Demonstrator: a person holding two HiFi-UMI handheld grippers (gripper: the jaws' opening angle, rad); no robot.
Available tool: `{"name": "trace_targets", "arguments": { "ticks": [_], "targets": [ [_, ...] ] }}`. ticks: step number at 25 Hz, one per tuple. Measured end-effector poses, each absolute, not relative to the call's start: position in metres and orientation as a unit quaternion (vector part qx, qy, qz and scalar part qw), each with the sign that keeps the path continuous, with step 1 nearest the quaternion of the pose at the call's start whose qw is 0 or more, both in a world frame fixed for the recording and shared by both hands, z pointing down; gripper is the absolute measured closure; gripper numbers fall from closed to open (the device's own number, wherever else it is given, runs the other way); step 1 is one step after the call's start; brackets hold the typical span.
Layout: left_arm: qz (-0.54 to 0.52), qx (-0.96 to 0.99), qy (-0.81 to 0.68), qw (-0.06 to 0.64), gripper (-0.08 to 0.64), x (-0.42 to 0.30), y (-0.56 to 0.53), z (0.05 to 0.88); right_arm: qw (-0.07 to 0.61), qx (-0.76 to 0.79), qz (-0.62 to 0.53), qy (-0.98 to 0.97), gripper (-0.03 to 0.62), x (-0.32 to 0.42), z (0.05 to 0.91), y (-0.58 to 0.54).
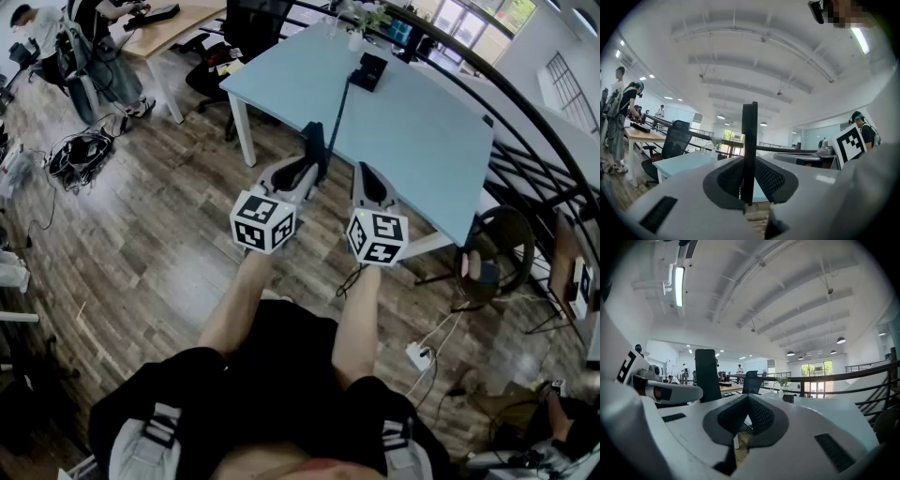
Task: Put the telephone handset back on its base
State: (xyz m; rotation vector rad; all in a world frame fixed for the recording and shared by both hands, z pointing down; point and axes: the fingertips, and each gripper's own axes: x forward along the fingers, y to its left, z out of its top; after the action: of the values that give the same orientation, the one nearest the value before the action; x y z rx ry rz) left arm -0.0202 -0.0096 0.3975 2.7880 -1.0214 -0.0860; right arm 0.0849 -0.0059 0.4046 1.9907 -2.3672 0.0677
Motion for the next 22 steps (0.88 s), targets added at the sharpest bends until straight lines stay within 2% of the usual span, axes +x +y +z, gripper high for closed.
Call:
{"name": "trace_targets", "arguments": {
  "ticks": [7,22],
  "targets": [
    [-0.032,0.934,-0.346,0.088,0.495,-0.028,-0.007,0.396,0.045,0.661,-0.017,-0.749,0.598,0.076,0.401,-0.009],
    [-0.041,0.931,-0.351,0.09,0.495,-0.035,-0.017,0.388,0.014,0.671,-0.004,-0.742,0.598,0.093,0.395,-0.02]
  ]
}}
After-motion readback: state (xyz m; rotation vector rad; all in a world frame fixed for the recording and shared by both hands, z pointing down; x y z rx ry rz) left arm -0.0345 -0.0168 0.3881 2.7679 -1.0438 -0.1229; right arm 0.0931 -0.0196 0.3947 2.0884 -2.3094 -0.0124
